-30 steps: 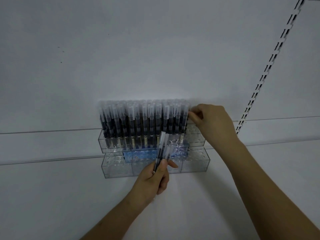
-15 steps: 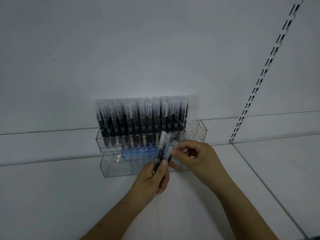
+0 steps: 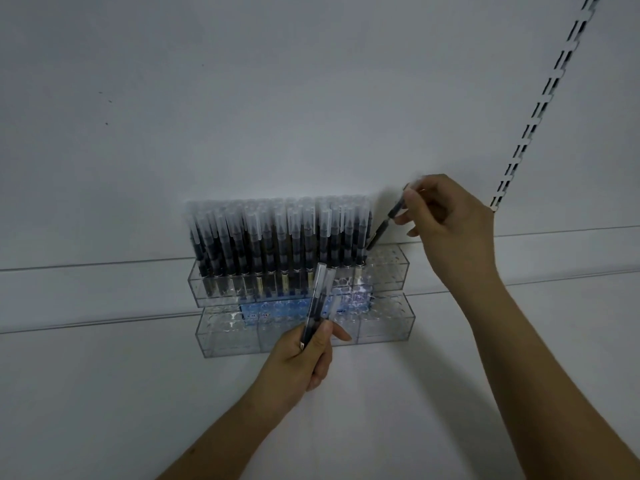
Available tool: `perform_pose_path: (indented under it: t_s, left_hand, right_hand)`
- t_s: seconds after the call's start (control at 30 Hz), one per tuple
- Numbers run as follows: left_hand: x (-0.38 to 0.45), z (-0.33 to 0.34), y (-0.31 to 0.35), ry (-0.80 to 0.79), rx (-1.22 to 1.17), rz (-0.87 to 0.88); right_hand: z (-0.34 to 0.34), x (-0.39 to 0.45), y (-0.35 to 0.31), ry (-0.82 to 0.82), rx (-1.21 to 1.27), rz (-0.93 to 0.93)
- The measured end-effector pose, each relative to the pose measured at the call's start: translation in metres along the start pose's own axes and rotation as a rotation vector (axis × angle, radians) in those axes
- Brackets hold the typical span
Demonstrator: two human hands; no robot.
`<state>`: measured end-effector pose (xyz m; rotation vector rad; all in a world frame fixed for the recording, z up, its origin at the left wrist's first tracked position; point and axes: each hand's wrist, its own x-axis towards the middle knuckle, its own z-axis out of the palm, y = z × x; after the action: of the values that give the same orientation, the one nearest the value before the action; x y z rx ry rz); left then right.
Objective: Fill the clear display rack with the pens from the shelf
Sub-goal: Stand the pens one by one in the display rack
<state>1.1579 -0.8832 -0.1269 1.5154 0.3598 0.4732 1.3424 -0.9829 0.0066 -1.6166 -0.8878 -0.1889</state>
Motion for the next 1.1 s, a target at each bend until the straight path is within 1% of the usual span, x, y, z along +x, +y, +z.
perform_pose_path:
  t_s: [0.17,0.3,0.37,0.6,0.67,0.77,0.83,0.93,1.0,1.03,1.1]
  left_hand:
    - [0.001,0.000,0.001,0.002,-0.019,0.000]
    - [0.001,0.000,0.000,-0.005,-0.024,-0.009]
    - [0.001,0.000,0.000,-0.009,-0.019,-0.005]
    - [0.001,-0.001,0.001,-0.010,-0.014,0.000]
    - [0.001,-0.001,0.001,-0.008,-0.007,0.001]
    - [0.001,-0.001,0.001,-0.006,-0.007,0.011]
    - [0.000,0.000,0.001,-0.011,0.020,0.017]
    - [0.000,0.002,0.002,-0.016,0.056,0.028]
    - [0.000,0.001,0.002,-0.013,0.051,0.033]
    - [0.000,0.001,0.002,-0.012,0.047,0.034]
    - [0.000,0.001,0.002,-0.019,0.054,0.040]
  right_hand:
    - [0.002,0.011,0.000,-0.070,-0.139,-0.090]
    - [0.014,0.018,0.006,-0.275,-0.407,-0.114]
    - [0.020,0.016,0.012,-0.314,-0.469,-0.099]
    - [0.012,-0.010,0.007,-0.205,-0.478,-0.007]
    - [0.012,-0.027,0.002,-0.274,-0.443,0.033]
    - [0.023,-0.057,0.003,-0.505,-0.343,0.102]
    - [0.033,-0.074,0.008,-0.562,-0.231,0.142]
    - [0.038,-0.084,0.014,-0.526,-0.063,0.229]
    - [0.035,-0.079,0.014,-0.452,-0.023,0.239]
    - [0.031,-0.074,0.013,-0.381,-0.030,0.226]
    - [0.019,-0.059,0.007,-0.184,-0.021,0.197]
